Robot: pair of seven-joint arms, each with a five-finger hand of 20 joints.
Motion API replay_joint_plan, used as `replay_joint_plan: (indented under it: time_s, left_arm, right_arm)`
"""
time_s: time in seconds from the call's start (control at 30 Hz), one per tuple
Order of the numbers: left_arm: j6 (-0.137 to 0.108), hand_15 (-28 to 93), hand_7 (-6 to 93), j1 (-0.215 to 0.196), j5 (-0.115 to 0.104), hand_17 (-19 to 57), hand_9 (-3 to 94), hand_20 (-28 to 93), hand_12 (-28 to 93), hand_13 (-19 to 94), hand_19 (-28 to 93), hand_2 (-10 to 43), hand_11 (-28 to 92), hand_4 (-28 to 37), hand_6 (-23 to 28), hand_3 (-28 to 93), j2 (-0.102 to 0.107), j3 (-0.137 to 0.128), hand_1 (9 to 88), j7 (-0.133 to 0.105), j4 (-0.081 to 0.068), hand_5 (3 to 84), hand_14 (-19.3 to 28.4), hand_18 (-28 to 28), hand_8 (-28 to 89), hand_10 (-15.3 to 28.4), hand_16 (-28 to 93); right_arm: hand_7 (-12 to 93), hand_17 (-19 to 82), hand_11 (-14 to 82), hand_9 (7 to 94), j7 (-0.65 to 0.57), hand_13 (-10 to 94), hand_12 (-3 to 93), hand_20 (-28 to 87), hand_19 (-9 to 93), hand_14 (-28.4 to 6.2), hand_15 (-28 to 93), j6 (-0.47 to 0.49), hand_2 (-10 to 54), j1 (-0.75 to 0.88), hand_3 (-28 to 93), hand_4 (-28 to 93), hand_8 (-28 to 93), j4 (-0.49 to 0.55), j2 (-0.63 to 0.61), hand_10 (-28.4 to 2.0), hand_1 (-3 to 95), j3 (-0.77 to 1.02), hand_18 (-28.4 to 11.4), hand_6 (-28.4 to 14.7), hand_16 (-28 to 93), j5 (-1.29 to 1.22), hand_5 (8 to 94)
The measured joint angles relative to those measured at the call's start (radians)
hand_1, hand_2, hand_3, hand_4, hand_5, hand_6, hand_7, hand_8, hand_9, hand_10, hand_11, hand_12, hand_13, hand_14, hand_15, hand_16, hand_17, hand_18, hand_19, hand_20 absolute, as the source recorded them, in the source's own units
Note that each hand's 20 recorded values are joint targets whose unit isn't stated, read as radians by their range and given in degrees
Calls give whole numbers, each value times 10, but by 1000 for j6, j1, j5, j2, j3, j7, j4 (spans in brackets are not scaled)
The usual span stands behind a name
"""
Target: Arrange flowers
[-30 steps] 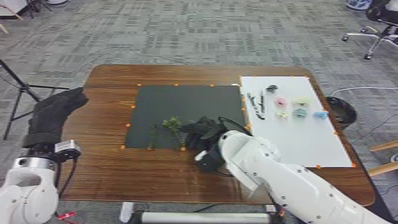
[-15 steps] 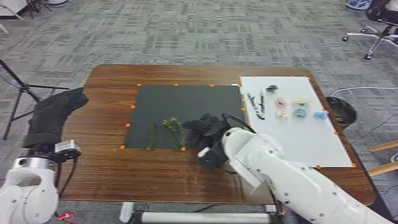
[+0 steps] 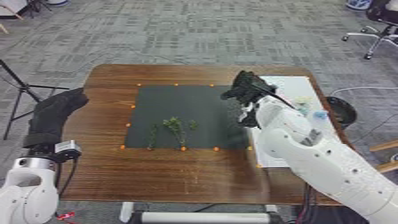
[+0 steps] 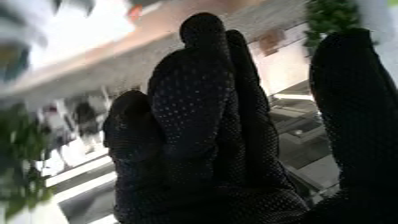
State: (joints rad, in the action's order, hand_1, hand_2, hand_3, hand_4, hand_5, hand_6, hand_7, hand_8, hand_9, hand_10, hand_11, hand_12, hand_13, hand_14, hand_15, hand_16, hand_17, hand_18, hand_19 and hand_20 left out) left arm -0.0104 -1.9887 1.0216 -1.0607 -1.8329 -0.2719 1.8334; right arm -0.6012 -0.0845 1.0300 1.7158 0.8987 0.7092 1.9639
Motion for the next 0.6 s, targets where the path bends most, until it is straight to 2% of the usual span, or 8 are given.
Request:
replay_joint_plan:
  time_s: [0.23, 0.37, 0.6]
  left_arm:
    - [0, 218, 150, -5, 0, 38, 487, 173, 148, 376, 109, -5, 191, -251, 25, 738, 0, -1, 252, -1, 3, 519, 181, 135, -70, 137, 32]
    - [0, 217, 151, -7, 0, 38, 487, 173, 148, 376, 109, -4, 191, -250, 25, 737, -2, -2, 251, -1, 4, 518, 181, 135, -71, 137, 32]
    - [0, 211, 150, -13, 0, 44, 490, 169, 148, 380, 103, -3, 191, -253, 25, 734, -7, -9, 254, -3, 9, 520, 180, 131, -71, 138, 28]
  right_arm:
    - [148, 564, 141, 701, 9, 858, 206, 462, 930, -58, 499, 169, -95, -30, 580, -77, -37, -52, -14, -178, 360, 27, -161, -48, 369, 139, 620]
    - [116, 563, 129, 688, 8, 855, 204, 459, 930, -60, 499, 287, -95, -40, 563, -78, -25, -58, -26, -187, 337, 39, -159, -68, 367, 160, 586]
    - [107, 562, 112, 676, 7, 851, 196, 458, 928, -61, 499, 324, -95, -31, 553, -81, -10, -78, -36, -192, 325, 53, -156, -78, 364, 194, 572]
